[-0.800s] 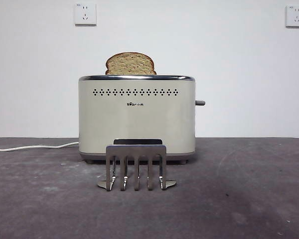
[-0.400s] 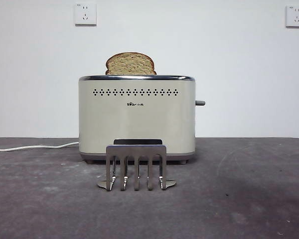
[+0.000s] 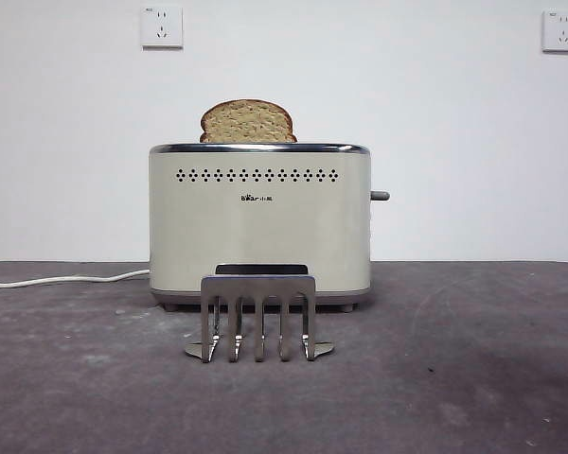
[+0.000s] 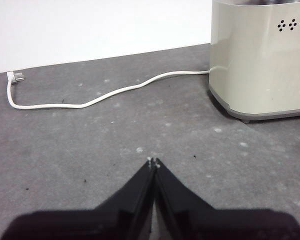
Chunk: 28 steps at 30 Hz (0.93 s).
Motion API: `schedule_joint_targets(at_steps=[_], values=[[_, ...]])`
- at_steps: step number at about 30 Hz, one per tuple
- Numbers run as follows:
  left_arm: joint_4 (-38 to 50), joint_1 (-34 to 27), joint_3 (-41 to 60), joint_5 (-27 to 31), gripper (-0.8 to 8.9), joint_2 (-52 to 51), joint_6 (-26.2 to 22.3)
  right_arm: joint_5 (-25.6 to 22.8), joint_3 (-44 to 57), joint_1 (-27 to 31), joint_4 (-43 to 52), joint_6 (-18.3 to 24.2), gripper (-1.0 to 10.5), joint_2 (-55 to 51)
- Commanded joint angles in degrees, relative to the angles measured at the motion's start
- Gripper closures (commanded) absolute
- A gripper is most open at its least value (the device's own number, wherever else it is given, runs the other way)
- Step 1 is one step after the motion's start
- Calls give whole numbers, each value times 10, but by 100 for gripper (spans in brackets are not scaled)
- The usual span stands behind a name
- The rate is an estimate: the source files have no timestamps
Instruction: Pick up a slice of bread from the rack,put the bread on the toaster,press the button
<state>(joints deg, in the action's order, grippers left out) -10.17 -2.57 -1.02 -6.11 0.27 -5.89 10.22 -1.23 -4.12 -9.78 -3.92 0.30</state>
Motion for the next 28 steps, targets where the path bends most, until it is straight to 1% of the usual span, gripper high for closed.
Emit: schedule_joint_targets(at_steps=[1, 3, 28], values=[[2, -2, 8, 1, 817, -2, 6, -1, 9, -1, 1, -9, 946, -2], [2, -2, 8, 1, 817, -2, 6, -1, 9, -1, 1, -21, 946, -2], [2, -2, 8, 1, 817, -2, 6, -1, 9, -1, 1, -20, 946, -1]])
